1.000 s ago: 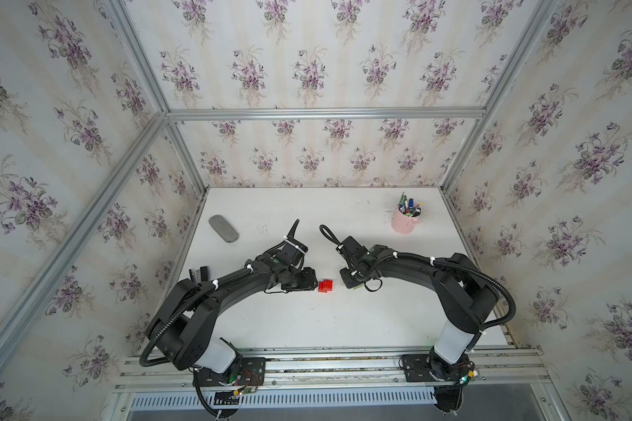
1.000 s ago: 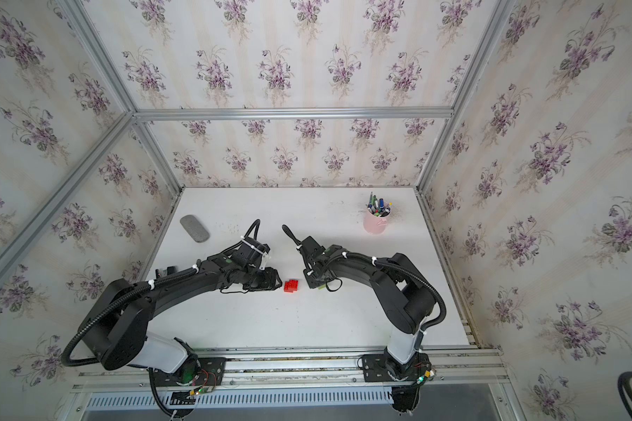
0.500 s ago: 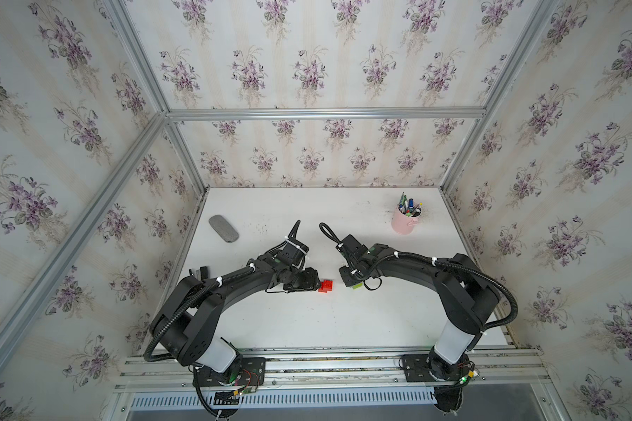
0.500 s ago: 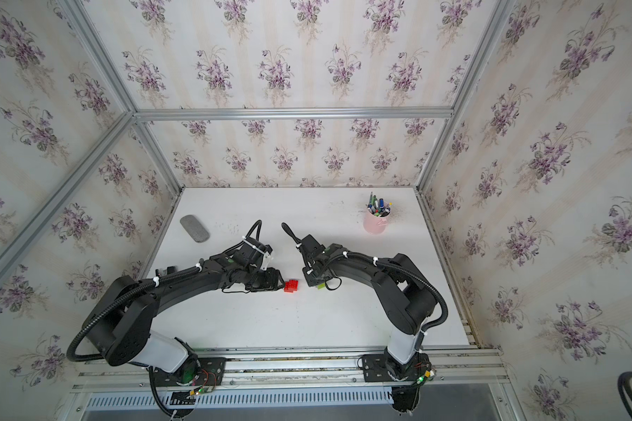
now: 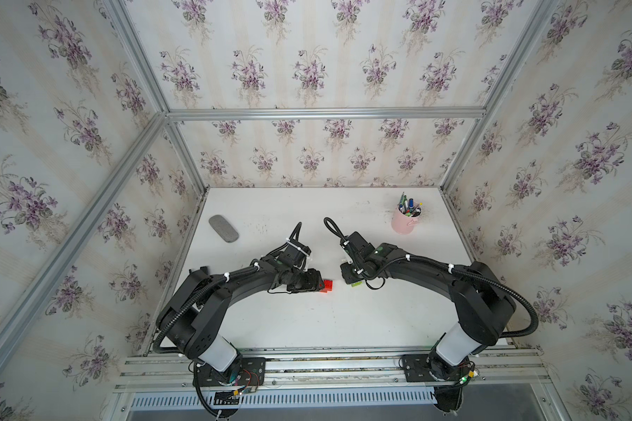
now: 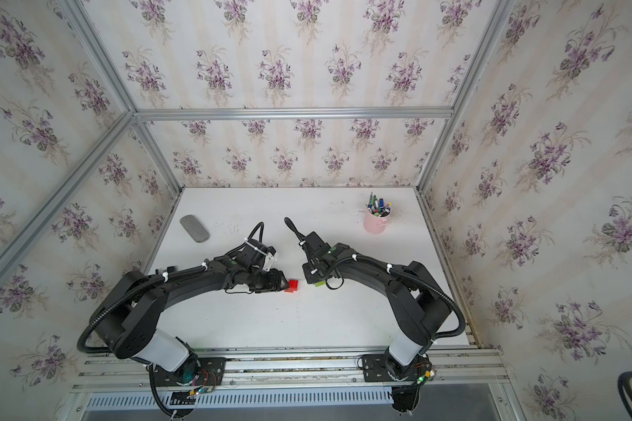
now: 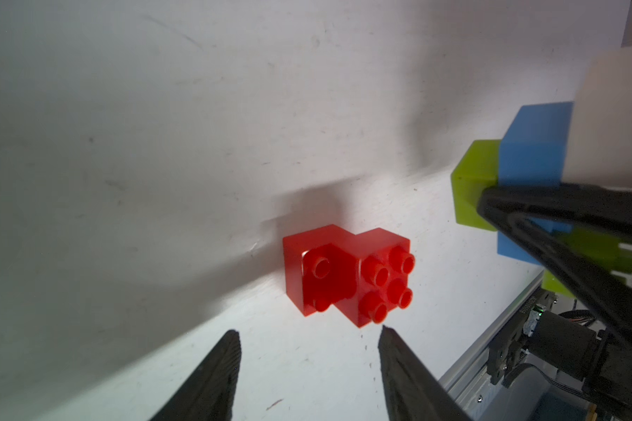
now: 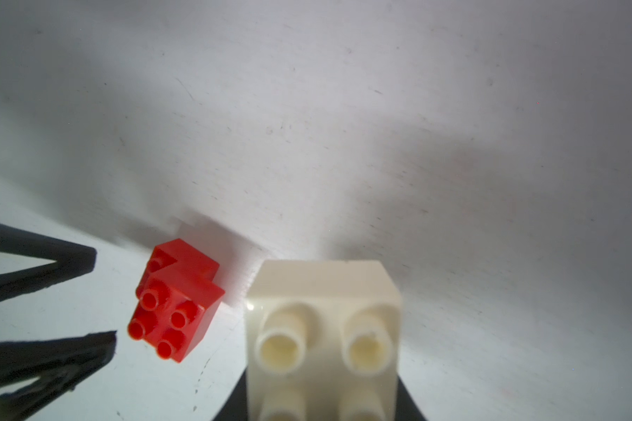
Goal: Assemble the letter y with lego
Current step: Pick up the lego brick from the center of the board, then adjust the lego brick at the center of the board.
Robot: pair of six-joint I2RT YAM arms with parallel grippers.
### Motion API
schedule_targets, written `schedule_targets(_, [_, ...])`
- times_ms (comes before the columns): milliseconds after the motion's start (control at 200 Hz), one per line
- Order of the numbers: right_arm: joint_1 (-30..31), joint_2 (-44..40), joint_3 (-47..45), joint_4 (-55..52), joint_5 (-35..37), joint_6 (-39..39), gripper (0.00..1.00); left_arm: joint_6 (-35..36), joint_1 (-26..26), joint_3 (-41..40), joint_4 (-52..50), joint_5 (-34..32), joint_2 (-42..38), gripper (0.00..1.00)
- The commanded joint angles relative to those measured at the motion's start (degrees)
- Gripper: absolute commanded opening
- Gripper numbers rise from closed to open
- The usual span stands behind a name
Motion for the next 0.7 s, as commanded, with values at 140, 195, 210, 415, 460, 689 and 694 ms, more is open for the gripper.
schedule_targets(140, [0.4, -1.4, -0.6, 1.0, -0.8, 3.3, 0.21, -0.3, 0.2, -0.2, 2.7, 0.7, 0.1, 0.62])
schedule_targets(195, [0.6, -1.9, -0.6, 1.3, -1.1, 3.8, 0.21, -0.3, 0.2, -0.4, 2.7, 0.4, 0.4, 0.62])
schedule_targets(210, [0.6, -2.0, -0.6, 1.4, -1.3, 4.0, 0.21, -0.3, 0.2, -0.4, 2.7, 0.4, 0.5, 0.62])
schedule_targets(415, [1.5, -3.2, 0.6, 1.5, -2.4, 6.7, 0.21, -0.8, 0.2, -1.8, 3.8, 0.0, 1.1, 0.62])
schedule_targets(460, [1.8, -3.5, 0.8, 1.4, -2.4, 7.2, 0.21, -0.9, 0.2, -2.0, 3.9, -0.3, 1.2, 0.62])
schedule_targets(689, [2.4, -3.5, 1.5, 0.6, -3.0, 11.5, 0.19, -1.1, 0.4, -2.5, 3.9, -0.6, 1.5, 0.60])
schedule_targets(694, [2.4, -3.5, 1.5, 0.5, -3.0, 11.6, 0.19, -1.0, 0.3, -2.5, 3.9, -0.6, 1.5, 0.60])
